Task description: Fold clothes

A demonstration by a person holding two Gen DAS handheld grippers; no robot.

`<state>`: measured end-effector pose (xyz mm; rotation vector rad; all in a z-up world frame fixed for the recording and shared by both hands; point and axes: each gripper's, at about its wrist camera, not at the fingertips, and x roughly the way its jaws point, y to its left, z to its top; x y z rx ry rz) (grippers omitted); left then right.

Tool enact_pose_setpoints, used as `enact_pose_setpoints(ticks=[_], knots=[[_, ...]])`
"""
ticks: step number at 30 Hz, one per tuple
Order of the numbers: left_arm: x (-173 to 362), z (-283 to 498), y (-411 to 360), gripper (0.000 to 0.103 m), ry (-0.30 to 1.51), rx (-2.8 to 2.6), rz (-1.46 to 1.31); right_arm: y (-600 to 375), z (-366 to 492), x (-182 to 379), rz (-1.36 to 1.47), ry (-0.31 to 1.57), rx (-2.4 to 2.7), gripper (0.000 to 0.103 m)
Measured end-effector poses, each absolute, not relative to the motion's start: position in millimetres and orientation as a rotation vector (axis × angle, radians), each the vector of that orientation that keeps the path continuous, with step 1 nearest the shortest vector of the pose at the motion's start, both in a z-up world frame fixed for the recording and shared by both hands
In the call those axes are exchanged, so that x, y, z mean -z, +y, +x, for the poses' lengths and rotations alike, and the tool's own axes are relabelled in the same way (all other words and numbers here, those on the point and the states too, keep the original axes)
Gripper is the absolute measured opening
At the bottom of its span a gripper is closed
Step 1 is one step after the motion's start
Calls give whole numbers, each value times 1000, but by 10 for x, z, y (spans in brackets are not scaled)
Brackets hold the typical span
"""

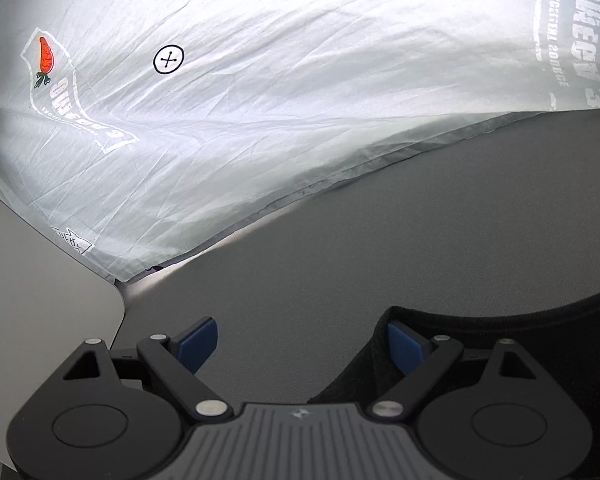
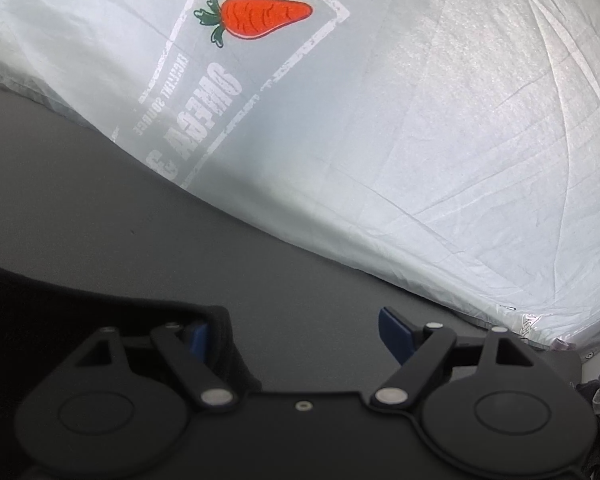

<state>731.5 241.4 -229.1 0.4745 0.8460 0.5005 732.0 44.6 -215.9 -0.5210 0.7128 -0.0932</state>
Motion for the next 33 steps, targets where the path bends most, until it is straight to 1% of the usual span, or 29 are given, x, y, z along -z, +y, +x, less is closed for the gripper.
enact_pose_setpoints(ticks=[4,5,6,9,12,14,16,18,20,21,24,26,27,28,30,33], knots=[[2331,7517,2342,91,828,-519,485,454,7561,2161,-521,690,159,81],[2316,7550,2327,90,843,-508,488,461,7632,2208,-532,715,153,81],[2282,7564,2322,90,865,-477,480,467,7707,2267,-542,778,120,81],[2111,7516,2362,90,913,-362,385,443,7741,2269,-543,850,20,81],[1906,7405,2447,90,945,-269,262,280,7713,2050,-417,905,-81,83],[1738,7267,2521,91,943,-210,149,114,7688,1848,-280,927,-127,83],[1578,7097,2580,91,930,-161,53,-40,7664,1679,-151,965,-182,86],[1408,6828,2607,94,906,-154,-19,-225,7581,1505,4,1000,-261,86],[1289,6477,2603,94,886,-172,-52,-372,7372,1341,88,967,-293,86],[1240,6294,2598,95,879,-180,-67,-446,7201,1265,100,932,-285,86],[1360,5561,2500,95,969,-169,-74,-645,6485,1125,16,840,-238,85],[1441,5072,2435,95,1029,-162,-79,-776,5933,1165,-68,835,-236,79],[1481,4827,2402,95,1059,-158,-82,-850,5640,1232,-83,858,-253,66],[1526,4580,2369,94,1091,-154,-86,-925,5343,1323,-79,896,-284,51],[1663,4055,2288,93,1164,-128,-146,-1074,4756,1511,-41,970,-333,36],[1835,3493,2162,93,1216,-128,-228,-1233,4073,1795,-9,1084,-376,36]])
